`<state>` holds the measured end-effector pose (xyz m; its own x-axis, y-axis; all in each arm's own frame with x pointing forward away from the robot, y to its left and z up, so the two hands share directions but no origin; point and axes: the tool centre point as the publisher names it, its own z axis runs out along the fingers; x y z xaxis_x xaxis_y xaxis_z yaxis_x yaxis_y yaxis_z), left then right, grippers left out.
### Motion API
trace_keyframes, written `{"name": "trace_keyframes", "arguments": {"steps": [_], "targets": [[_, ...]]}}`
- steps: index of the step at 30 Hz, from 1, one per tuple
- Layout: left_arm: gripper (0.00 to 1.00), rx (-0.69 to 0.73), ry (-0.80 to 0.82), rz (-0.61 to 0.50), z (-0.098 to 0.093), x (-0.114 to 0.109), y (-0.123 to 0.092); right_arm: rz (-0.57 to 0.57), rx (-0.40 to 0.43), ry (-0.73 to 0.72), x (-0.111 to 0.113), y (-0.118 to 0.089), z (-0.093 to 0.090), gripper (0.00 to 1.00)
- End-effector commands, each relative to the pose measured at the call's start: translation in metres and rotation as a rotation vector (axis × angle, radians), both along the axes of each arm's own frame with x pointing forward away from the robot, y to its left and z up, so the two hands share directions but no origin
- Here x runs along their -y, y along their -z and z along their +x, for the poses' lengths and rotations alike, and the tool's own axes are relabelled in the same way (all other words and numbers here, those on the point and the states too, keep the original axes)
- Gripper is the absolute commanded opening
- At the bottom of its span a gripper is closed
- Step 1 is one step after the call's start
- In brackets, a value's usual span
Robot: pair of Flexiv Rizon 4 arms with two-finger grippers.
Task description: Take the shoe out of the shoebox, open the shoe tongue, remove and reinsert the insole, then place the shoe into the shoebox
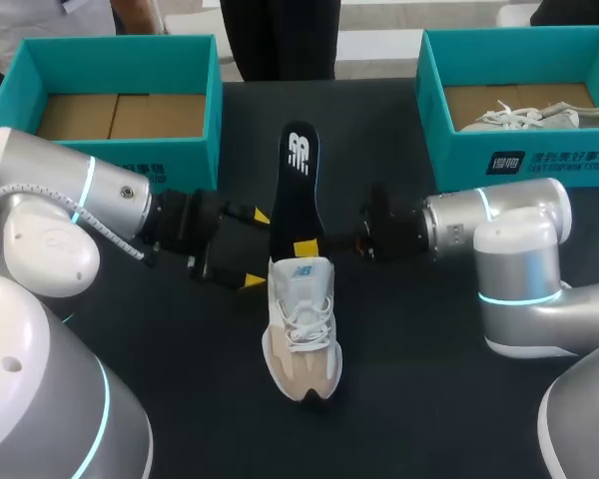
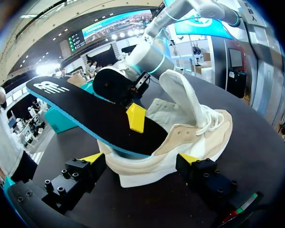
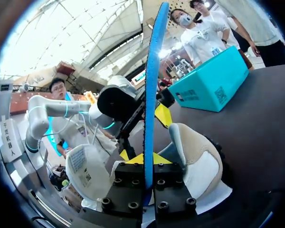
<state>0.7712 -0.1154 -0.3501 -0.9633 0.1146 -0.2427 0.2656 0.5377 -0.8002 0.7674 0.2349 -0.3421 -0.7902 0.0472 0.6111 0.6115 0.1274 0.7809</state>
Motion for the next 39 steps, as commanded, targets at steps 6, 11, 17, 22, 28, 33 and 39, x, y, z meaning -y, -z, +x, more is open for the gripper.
{"name": "trace_keyframes", "arguments": {"steps": [6, 11, 17, 22, 28, 33, 39], "targets": [[1.00, 0.000, 0.000, 0.003, 0.000, 0.000, 0.000, -0.008, -0.027, 0.015, -0.001, 0.010, -0.012, 0.00], [1.00, 0.000, 0.000, 0.003, 0.000, 0.000, 0.000, -0.019, -0.006, 0.026, 0.002, 0.003, -0.008, 0.00], [1.00, 0.000, 0.000, 0.003, 0.000, 0.000, 0.000, -0.027, 0.014, 0.034, 0.001, -0.004, -0.004, 0.22], [1.00, 0.000, 0.000, 0.003, 0.000, 0.000, 0.000, -0.026, 0.038, 0.038, -0.002, -0.008, -0.004, 0.25], [1.00, 0.000, 0.000, 0.003, 0.000, 0.000, 0.000, -0.031, 0.068, 0.040, -0.003, -0.014, -0.002, 0.26], [1.00, 0.000, 0.000, 0.003, 0.000, 0.000, 0.000, -0.040, 0.094, 0.034, -0.004, -0.022, 0.003, 0.27], [1.00, 0.000, 0.000, 0.003, 0.000, 0.000, 0.000, -0.050, 0.111, 0.029, -0.001, -0.026, 0.012, 0.27]]}}
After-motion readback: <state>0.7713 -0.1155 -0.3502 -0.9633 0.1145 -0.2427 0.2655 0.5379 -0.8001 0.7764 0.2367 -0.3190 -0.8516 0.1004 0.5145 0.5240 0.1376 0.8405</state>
